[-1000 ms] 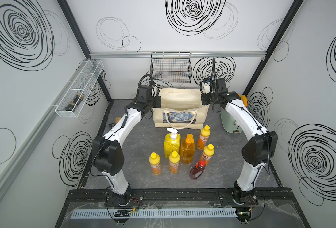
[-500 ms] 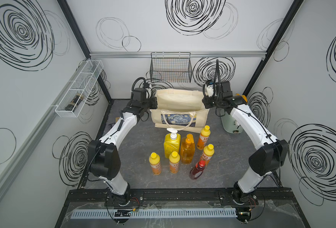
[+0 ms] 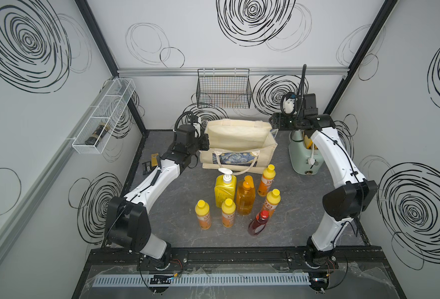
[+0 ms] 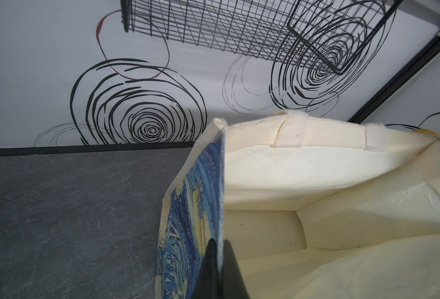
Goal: Pack dish soap into the shopping bag
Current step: Adjust the shopping bag at the center of the board.
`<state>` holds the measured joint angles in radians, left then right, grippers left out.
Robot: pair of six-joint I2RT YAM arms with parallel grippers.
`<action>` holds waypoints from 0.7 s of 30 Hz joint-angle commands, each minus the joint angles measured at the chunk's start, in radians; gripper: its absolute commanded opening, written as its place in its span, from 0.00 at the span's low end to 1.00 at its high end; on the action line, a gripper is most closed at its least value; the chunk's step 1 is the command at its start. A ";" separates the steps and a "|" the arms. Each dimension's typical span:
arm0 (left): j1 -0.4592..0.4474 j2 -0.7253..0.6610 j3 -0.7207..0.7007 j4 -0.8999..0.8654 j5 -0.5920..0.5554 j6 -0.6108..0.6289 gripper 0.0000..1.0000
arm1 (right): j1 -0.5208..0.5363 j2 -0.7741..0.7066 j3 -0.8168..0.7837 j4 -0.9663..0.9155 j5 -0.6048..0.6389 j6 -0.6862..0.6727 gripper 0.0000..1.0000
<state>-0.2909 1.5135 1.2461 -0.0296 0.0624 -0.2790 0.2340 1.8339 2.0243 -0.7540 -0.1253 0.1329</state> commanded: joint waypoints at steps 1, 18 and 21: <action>0.000 -0.043 -0.007 0.078 -0.022 -0.018 0.00 | 0.043 0.063 0.066 -0.121 0.044 0.018 0.85; 0.023 -0.038 -0.014 0.074 -0.018 -0.037 0.00 | 0.075 -0.051 0.026 -0.186 0.157 0.029 0.98; 0.034 -0.042 -0.022 0.083 -0.002 -0.048 0.00 | 0.080 -0.181 -0.135 -0.084 0.155 0.032 0.98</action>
<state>-0.2737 1.5063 1.2312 -0.0242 0.0525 -0.2958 0.3092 1.7725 1.9656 -0.8955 0.0280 0.1574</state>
